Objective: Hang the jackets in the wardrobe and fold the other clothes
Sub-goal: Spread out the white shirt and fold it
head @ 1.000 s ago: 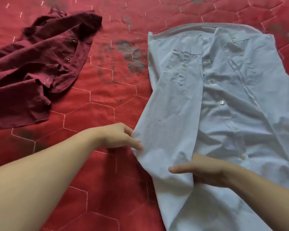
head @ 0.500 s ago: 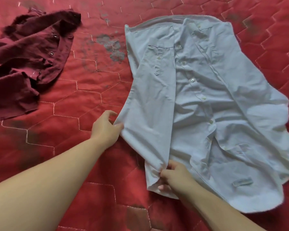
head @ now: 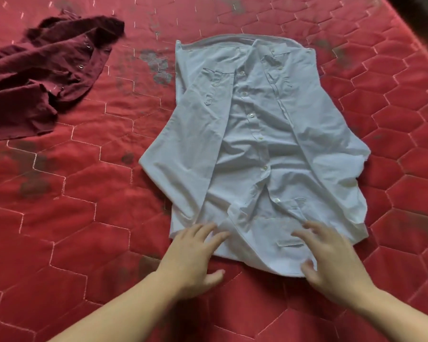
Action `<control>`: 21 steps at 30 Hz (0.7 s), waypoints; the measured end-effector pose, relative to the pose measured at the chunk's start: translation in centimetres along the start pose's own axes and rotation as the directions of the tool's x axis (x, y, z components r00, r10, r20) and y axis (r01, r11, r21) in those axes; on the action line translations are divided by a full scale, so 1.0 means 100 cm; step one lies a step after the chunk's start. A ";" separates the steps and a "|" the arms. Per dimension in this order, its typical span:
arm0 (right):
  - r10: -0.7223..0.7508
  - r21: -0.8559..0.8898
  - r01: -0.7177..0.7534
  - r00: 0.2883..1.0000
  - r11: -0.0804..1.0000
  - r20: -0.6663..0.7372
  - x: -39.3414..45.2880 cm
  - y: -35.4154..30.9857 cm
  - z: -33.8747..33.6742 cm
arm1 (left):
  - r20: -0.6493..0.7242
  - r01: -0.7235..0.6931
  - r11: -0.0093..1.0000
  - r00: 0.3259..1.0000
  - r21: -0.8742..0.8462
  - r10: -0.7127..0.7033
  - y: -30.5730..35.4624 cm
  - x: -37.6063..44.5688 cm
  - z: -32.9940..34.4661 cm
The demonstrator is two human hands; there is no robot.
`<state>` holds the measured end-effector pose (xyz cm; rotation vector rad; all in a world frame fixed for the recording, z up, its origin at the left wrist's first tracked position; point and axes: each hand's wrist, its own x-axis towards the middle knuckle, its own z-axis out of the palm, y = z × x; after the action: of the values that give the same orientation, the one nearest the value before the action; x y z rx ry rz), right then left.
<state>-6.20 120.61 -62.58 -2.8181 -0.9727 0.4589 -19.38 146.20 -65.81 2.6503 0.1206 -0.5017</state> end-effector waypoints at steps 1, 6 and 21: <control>0.037 -0.070 -0.037 0.999 0.997 -0.003 -0.005 0.018 -0.001 | 0.038 0.031 1.000 0.999 0.003 -0.031 0.012 0.002 0.008; 0.112 -0.029 -0.116 0.984 0.993 -0.137 -0.001 0.066 -0.005 | 0.047 0.096 0.992 0.994 0.076 -0.100 0.061 0.026 0.033; -0.011 0.307 -0.029 0.992 0.951 0.126 0.002 0.085 -0.017 | 0.014 0.124 0.988 0.992 -0.089 -0.123 0.062 0.033 -0.009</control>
<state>-0.61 114.04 -62.87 -2.5385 -0.8257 0.7301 -15.01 141.08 -63.76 2.5631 0.2990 -0.5350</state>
